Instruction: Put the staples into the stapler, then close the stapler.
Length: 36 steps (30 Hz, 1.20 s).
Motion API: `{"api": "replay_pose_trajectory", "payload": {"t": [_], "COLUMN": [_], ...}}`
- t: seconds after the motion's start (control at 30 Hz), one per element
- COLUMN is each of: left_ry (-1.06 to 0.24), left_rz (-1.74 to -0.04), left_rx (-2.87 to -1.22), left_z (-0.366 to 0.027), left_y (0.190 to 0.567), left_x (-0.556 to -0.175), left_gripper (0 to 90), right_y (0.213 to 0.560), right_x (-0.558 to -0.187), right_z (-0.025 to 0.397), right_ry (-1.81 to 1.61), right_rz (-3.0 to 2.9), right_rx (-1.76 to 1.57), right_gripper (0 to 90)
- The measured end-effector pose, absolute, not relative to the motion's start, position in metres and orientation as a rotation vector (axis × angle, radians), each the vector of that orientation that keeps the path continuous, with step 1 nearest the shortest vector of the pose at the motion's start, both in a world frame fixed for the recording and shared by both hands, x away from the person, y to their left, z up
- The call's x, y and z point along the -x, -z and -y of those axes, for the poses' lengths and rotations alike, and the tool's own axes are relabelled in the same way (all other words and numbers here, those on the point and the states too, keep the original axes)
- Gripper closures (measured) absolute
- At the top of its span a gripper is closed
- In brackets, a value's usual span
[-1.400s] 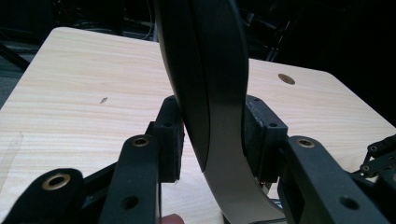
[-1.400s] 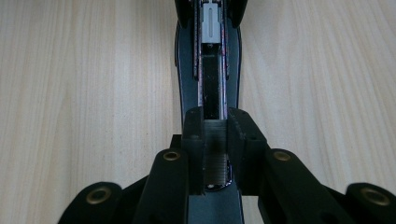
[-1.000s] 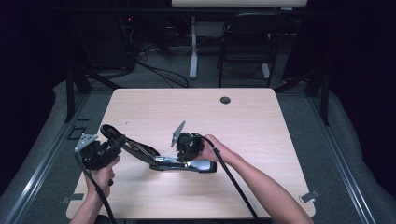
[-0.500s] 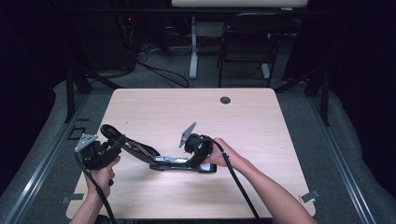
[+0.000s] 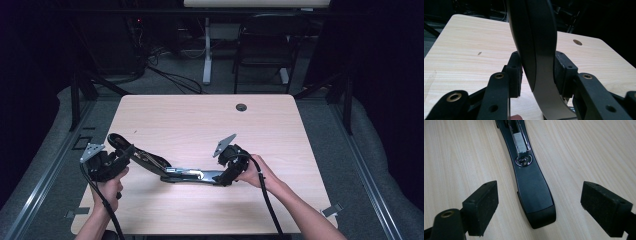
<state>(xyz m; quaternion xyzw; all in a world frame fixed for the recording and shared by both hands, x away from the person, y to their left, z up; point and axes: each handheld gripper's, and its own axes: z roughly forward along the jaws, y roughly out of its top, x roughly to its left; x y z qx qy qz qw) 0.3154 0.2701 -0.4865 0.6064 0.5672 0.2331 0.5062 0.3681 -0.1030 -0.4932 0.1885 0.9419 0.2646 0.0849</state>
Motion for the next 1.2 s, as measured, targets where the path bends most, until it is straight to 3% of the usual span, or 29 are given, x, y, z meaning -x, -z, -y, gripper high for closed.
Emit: {"api": "replay_pose_trajectory", "payload": {"t": [0.53, 0.7, 0.93, 1.03, 1.2], "left_ry": [-0.553, -0.558, -0.578, -0.59, -0.597], "left_rz": [-1.372, -1.368, -1.362, -1.36, -1.356], "left_rx": [-1.464, -1.476, -1.48, -1.475, -1.487], "left_z": [-0.27, -0.269, -0.266, -0.265, -0.264], "left_y": [0.485, 0.484, 0.483, 0.483, 0.483], "left_x": [-0.316, -0.315, -0.315, -0.315, -0.314], "left_gripper": [62.7, 62.6, 62.6, 62.6, 62.5], "right_y": [0.494, 0.495, 0.503, 0.504, 0.51], "right_x": [-0.355, -0.354, -0.355, -0.355, -0.356], "right_z": [0.105, 0.105, 0.102, 0.103, 0.1], "right_ry": [-0.758, -0.748, -0.739, -0.76, -0.789], "right_rz": [-2.813, -2.799, -2.773, -2.778, -2.769], "right_rx": [-0.587, -0.572, -0.585, -0.593, -0.598], "right_gripper": [15.6, 20.0, 39.2, 57.2, 74.0]}}
